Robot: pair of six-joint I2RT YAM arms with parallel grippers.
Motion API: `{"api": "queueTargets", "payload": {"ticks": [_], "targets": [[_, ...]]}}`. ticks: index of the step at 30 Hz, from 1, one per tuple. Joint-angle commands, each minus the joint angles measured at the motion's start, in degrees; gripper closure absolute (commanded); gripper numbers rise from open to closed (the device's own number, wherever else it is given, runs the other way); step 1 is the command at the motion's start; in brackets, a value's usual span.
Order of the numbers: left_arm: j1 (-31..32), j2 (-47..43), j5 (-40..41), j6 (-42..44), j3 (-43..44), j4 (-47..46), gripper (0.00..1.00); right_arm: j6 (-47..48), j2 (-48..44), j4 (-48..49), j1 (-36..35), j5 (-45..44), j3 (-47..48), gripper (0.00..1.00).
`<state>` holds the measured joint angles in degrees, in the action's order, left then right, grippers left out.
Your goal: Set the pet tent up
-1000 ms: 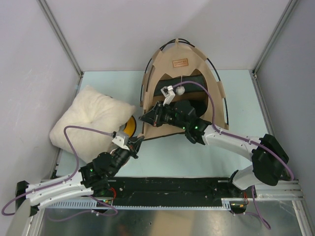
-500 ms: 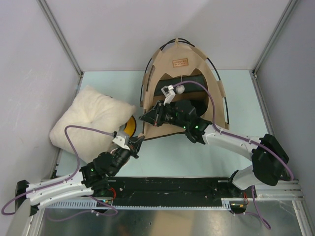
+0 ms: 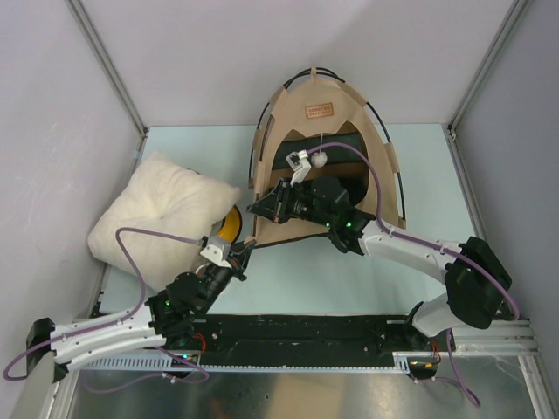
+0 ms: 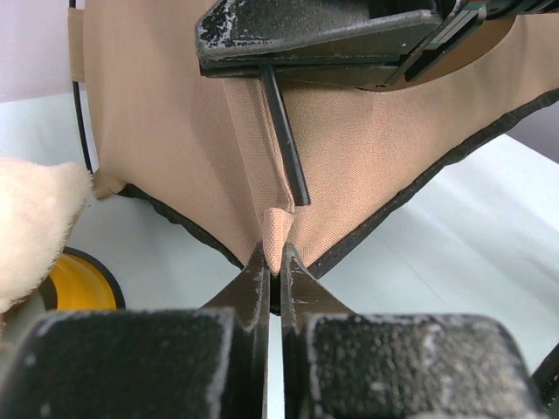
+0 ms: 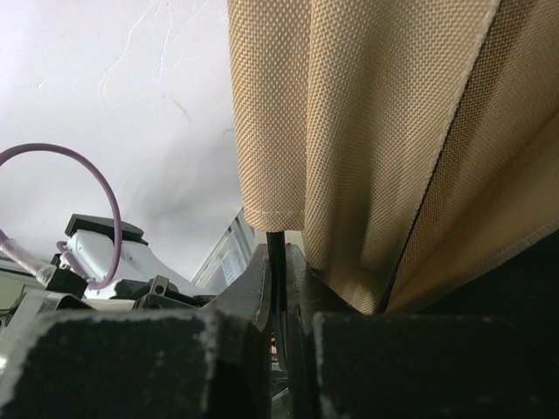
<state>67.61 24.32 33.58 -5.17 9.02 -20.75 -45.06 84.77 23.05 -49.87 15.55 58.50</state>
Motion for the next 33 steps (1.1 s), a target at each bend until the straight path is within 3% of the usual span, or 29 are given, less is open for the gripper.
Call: {"api": "queueTargets", "payload": {"ticks": [1,13,22,33], "targets": [[1.84,1.64,0.81,5.59,-2.23,3.91,1.00,-0.27,1.15,10.21,4.32,-11.85,2.40,1.00],[4.34,2.90,6.16,14.47,-3.61,-2.31,1.00,0.58,4.40,10.96,3.71,-12.15,3.45,1.00],[4.37,4.13,8.33,16.95,-3.76,-5.22,1.00,2.25,3.79,9.41,1.84,-9.83,2.77,1.00],[4.37,4.20,8.86,15.81,-3.24,-6.70,1.00,6.34,5.58,16.37,-0.97,-8.18,-1.35,1.00]]}}
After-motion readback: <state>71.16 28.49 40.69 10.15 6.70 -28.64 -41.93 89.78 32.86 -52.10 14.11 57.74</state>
